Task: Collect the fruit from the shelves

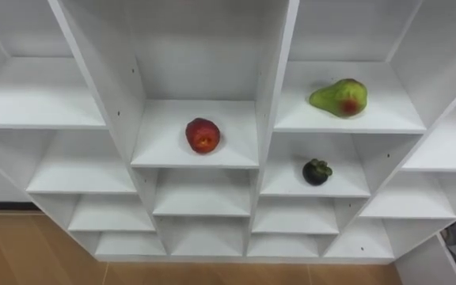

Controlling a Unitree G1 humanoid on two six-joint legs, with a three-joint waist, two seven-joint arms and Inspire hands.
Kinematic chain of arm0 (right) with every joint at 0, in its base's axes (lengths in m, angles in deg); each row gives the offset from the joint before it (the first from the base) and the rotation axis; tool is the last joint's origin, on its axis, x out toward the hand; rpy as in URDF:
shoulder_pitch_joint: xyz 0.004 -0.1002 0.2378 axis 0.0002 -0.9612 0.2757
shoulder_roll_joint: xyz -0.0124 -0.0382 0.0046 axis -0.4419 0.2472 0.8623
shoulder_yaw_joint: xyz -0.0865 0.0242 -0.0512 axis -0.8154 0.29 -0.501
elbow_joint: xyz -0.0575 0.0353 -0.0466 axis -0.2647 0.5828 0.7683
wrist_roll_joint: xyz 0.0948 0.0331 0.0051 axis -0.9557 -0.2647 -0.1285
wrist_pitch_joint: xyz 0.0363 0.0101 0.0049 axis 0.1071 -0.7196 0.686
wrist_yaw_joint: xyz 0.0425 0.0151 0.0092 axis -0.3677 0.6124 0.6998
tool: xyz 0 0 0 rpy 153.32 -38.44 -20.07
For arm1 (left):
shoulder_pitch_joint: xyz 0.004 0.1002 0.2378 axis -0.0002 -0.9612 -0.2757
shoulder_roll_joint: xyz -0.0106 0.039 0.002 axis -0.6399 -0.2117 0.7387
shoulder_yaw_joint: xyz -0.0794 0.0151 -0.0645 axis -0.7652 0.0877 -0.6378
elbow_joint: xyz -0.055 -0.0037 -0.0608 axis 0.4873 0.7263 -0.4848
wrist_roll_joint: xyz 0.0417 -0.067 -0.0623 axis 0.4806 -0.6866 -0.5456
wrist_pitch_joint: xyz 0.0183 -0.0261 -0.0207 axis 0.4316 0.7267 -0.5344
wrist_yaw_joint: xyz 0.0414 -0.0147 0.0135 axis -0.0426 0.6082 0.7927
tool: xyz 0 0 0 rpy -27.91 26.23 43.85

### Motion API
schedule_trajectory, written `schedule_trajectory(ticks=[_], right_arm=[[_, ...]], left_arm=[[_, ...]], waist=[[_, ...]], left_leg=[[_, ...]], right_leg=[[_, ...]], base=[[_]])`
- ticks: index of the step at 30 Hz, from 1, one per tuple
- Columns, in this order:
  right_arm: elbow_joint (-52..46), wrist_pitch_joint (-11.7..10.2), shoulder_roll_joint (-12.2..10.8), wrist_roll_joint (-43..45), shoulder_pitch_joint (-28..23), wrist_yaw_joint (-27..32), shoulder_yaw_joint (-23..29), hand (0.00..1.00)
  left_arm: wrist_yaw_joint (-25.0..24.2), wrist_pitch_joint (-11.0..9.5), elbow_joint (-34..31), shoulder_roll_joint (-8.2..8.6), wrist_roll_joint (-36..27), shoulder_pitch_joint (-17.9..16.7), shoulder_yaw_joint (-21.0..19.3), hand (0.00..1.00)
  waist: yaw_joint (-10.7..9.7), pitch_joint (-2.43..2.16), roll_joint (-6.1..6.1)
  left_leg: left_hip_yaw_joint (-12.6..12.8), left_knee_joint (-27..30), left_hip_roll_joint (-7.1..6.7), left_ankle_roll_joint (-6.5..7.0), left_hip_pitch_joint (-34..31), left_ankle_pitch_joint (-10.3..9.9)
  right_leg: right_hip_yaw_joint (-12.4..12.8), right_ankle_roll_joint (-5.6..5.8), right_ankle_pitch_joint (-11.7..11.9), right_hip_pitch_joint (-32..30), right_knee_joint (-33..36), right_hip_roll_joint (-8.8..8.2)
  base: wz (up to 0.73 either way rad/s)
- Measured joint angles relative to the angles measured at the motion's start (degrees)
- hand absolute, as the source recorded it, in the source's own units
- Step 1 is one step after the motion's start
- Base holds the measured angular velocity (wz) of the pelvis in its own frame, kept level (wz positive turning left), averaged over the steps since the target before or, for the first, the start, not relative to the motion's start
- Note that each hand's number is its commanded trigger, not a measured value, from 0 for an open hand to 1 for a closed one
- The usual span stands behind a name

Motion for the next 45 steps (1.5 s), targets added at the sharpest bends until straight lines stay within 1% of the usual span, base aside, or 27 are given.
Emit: schedule_trajectory(ticks=[3, 6, 7, 8, 10, 11, 12, 15, 19, 20, 22, 24, 26, 27, 28, 29, 30, 32, 34, 37, 39, 41, 43, 45], right_arm=[[-3.98, -0.10, 0.00, 1.68, -0.46, 0.67, 0.03, 0.00], [-9.43, -1.45, -0.04, 5.43, -1.20, 1.37, 0.02, 0.00], [-10.47, -1.53, -0.04, 5.86, -1.41, 1.49, 0.02, 0.00], [-12.47, -1.87, -0.06, 6.58, -1.72, 1.74, 0.01, 0.00], [-16.02, -2.03, -0.14, 7.62, -2.88, 2.09, -0.08, 0.00], [-18.38, -2.45, -0.24, 8.41, -4.03, 2.11, -0.18, 0.00], [-19.68, -2.49, -0.24, 8.86, -4.64, 2.13, -0.26, 0.00], [-28.86, -2.59, -0.27, 11.82, -8.04, 2.82, -0.61, 0.00], [-37.10, -3.22, -0.27, 15.37, -9.55, 4.03, -0.65, 0.00], [-38.68, -3.84, -0.26, 16.13, -9.60, 4.57, -0.69, 0.00], [-40.38, -4.76, -0.26, 16.21, -9.52, 5.18, -0.95, 0.00], [-42.29, -5.23, -0.27, 16.22, -9.61, 5.50, -1.42, 0.00], [-44.40, -5.72, -0.35, 16.34, -9.64, 6.16, -1.84, 0.00], [-46.66, -5.73, -0.36, 17.24, -9.99, 6.88, -1.83, 0.00], [-47.86, -5.81, -0.36, 17.92, -10.11, 7.34, -1.82, 0.00], [-49.90, -6.36, -0.29, 18.91, -10.23, 8.36, -1.90, 0.00], [-51.24, -7.28, -0.08, 19.28, -10.30, 9.72, -2.23, 0.00], [-52.80, -7.66, 0.08, 19.86, -10.36, 11.53, -2.48, 0.00], [-54.21, -7.99, 0.20, 21.23, -10.35, 12.91, -2.44, 0.00], [-57.64, -8.14, 0.59, 22.91, -10.47, 14.17, -2.51, 0.00], [-60.11, -9.06, 1.04, 22.92, -10.65, 15.21, -2.53, 0.00], [-61.50, -10.20, 1.58, 22.92, -10.72, 16.56, -2.62, 0.00], [-61.57, -10.79, 1.62, 23.06, -10.70, 17.21, -2.77, 0.00], [-61.72, -10.79, 1.87, 24.39, -10.69, 17.55, -2.98, 0.00]], left_arm=[[0.08, -0.32, 0.00, 0.05, 0.01, 0.22, -0.11, 1.00], [0.32, -0.67, -1.17, 0.05, 0.04, 0.08, -0.10, 1.00], [0.33, -0.69, -1.73, 0.06, 0.04, -0.04, -0.10, 1.00], [0.40, -0.90, -2.66, 0.05, 0.08, -0.16, -0.12, 1.00], [0.40, -1.25, -2.81, 0.03, 0.07, 0.04, -0.11, 1.00], [0.39, -1.38, -2.82, -0.01, 0.07, -0.01, -0.12, 1.00], [0.37, -1.40, -2.87, -0.01, 0.08, 0.00, -0.12, 1.00], [0.10, -1.58, -3.09, 0.05, 0.05, 0.17, -0.03, 1.00], [0.12, -1.93, -3.10, 0.05, 0.02, 0.29, 0.00, 1.00], [0.16, -2.07, -3.11, 0.04, 0.02, 0.29, 0.14, 1.00], [0.24, -2.34, -3.11, -0.04, 0.02, 0.34, 0.74, 1.00], [0.26, -2.65, -3.21, 0.09, 0.04, 0.27, 1.07, 1.00], [0.12, -2.92, -3.68, 0.17, 0.04, 0.30, 1.74, 1.00], [0.01, -3.10, -4.25, 0.30, 0.06, 0.26, 1.79, 1.00], [-0.02, -3.32, -4.55, 0.32, 0.06, 0.23, 1.79, 1.00], [-0.03, -3.82, -4.44, 0.30, -0.01, 0.33, 1.79, 1.00], [0.04, -3.97, -4.28, 0.21, -0.04, 0.32, 1.81, 1.00], [0.21, -3.99, -4.20, 0.11, -0.04, 0.35, 2.29, 1.00], [0.20, -4.06, -4.20, 0.26, -0.02, 0.32, 2.46, 1.00], [0.04, -4.26, -3.19, 0.24, -0.12, 0.33, 2.46, 1.00], [0.01, -4.43, -3.18, 0.17, -0.40, 0.24, 2.46, 1.00], [0.01, -4.45, -3.17, 0.10, -1.32, 0.23, 2.47, 1.00], [0.02, -4.45, -3.16, 0.09, -1.61, 0.21, 2.46, 1.00], [0.03, -4.45, -3.09, 0.07, -1.57, 0.22, 2.45, 1.00]], waist=[[0.01, -0.04, 0.12], [-0.12, -0.13, 0.21], [-0.05, -0.15, 0.17], [-0.04, -0.31, -0.01], [-0.02, -0.37, -0.02], [0.04, -0.39, -0.04], [0.10, -0.37, -0.10], [0.10, -0.20, 0.00], [-0.08, -0.10, 0.31], [-0.14, -0.09, 0.36], [-0.14, -0.07, 0.43], [-0.14, -0.02, 0.58], [-0.33, -0.10, 0.80], [-0.30, -0.23, 0.96], [-0.26, -0.18, 1.09], [-0.21, -0.05, 1.44], [-0.14, -0.17, 1.73], [-0.11, -0.34, 1.97], [0.10, -0.35, 2.03], [0.20, -0.25, 1.79], [0.18, -0.13, 1.56], [0.28, -0.10, 1.29], [0.35, -0.05, 1.16], [0.43, -0.05, 1.10]], left_leg=[[0.08, -0.02, -0.01, 0.00, -0.02, 0.00], [0.09, -0.02, -0.01, 0.00, -0.09, 0.00], [0.10, -0.03, -0.01, 0.00, -0.18, 0.00], [0.23, -0.04, 0.02, 0.00, -0.54, 0.00], [0.29, -0.03, 0.02, 0.01, -0.75, 0.01], [0.39, -0.03, 0.02, 0.01, -0.63, 0.00], [0.42, -0.03, 0.01, 0.01, -0.62, 0.00], [0.57, -0.03, 0.01, 0.01, -0.95, 0.01], [0.70, -0.03, 0.02, 0.01, -1.35, 0.01], [0.70, -0.03, 0.02, 0.01, -1.36, 0.00], [0.69, -0.03, 0.02, 0.01, -1.36, 0.00], [0.69, -0.02, 0.02, 0.01, -1.45, 0.00], [0.70, 0.21, 0.02, 0.01, -2.02, 0.00], [0.75, 0.30, 0.02, 0.01, -2.61, 0.00], [0.79, 0.38, 0.04, 0.01, -2.88, 0.00], [0.88, 0.41, 0.04, 0.02, -3.04, 0.01], [0.97, 0.39, 0.05, 0.02, -2.97, 0.01], [1.16, 0.38, 0.06, 0.02, -2.71, 0.01], [1.64, 0.28, 0.09, 0.02, -2.34, 0.01], [2.06, 0.23, 0.08, 0.02, -1.75, 0.01], [2.10, 0.24, 0.07, 0.02, -1.70, 0.01], [2.10, 0.19, 0.09, 0.02, -1.60, 0.01], [2.10, 0.07, 0.11, 0.02, -1.47, 0.01], [2.12, -0.07, 0.13, 0.03, -1.47, 0.01]], right_leg=[[0.05, 0.00, 0.00, 0.01, -0.02, 0.01], [0.42, 0.00, 0.00, -0.14, -0.02, 0.01], [0.46, 0.00, 0.00, -0.29, 0.01, 0.02], [0.49, 0.00, 0.01, -0.71, 0.12, 0.02], [0.52, -0.01, 0.06, -0.85, 0.11, 0.03], [0.53, -0.01, 0.06, -0.77, 0.08, 0.03], [0.52, -0.01, 0.06, -0.78, 0.08, 0.03], [0.63, -0.01, 0.06, -0.96, 0.08, 0.04], [0.61, 0.00, 0.07, -1.71, 0.26, 0.05], [0.60, 0.00, 0.07, -1.71, 0.25, 0.05], [0.59, 0.00, 0.07, -1.68, 0.22, 0.05], [0.57, 0.00, 0.07, -1.73, 0.22, 0.03], [0.57, 0.00, 0.07, -2.13, 0.27, 0.00], [0.56, 0.00, 0.07, -2.60, 0.54, 0.00], [0.56, 0.00, 0.07, -2.80, 0.76, 0.01], [0.59, 0.00, 0.07, -3.16, 1.10, 0.00], [0.62, 0.00, 0.07, -3.13, 1.08, 0.00], [0.65, 0.00, 0.07, -2.95, 1.07, 0.00], [0.93, 0.00, 0.07, -2.85, 1.11, 0.02], [1.24, 0.01, 0.06, -2.71, 1.13, 0.02], [1.33, 0.02, 0.06, -2.70, 1.13, 0.02], [1.44, 0.03, 0.07, -2.67, 1.18, 0.07], [1.49, 0.03, 0.08, -2.67, 1.24, 0.12], [1.53, 0.04, 0.10, -2.73, 1.24, 0.17]], base=[[0.00], [0.00], [0.00], [0.00], [0.00], [0.00], [0.00], [0.00], [-0.03], [0.00], [0.00], [0.00], [0.00], [0.00], [-0.04], [-0.06], [-0.05], [0.00], [-0.08], [-0.06], [0.00], [0.00], [0.00], [0.00]])
